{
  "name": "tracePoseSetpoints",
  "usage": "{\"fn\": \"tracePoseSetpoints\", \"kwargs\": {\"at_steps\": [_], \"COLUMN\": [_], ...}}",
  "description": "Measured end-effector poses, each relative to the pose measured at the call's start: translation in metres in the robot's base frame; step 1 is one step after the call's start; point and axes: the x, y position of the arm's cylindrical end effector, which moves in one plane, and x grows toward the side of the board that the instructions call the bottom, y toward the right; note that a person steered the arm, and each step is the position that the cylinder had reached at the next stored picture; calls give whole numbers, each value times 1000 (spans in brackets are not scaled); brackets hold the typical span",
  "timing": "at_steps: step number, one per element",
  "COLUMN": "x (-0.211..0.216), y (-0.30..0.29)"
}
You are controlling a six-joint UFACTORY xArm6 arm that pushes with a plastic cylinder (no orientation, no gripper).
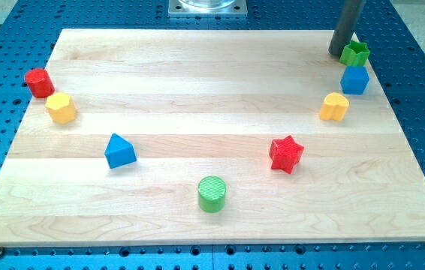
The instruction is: Slightly move the green star to the right
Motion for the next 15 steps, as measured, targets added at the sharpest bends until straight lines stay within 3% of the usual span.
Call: {"fn": "tracePoseSetpoints", "kwargs": {"at_steps": [6, 8, 9, 10, 15], "x": [-30, -16, -19, 14, 20], "y": [0, 10, -40, -37, -7]}}
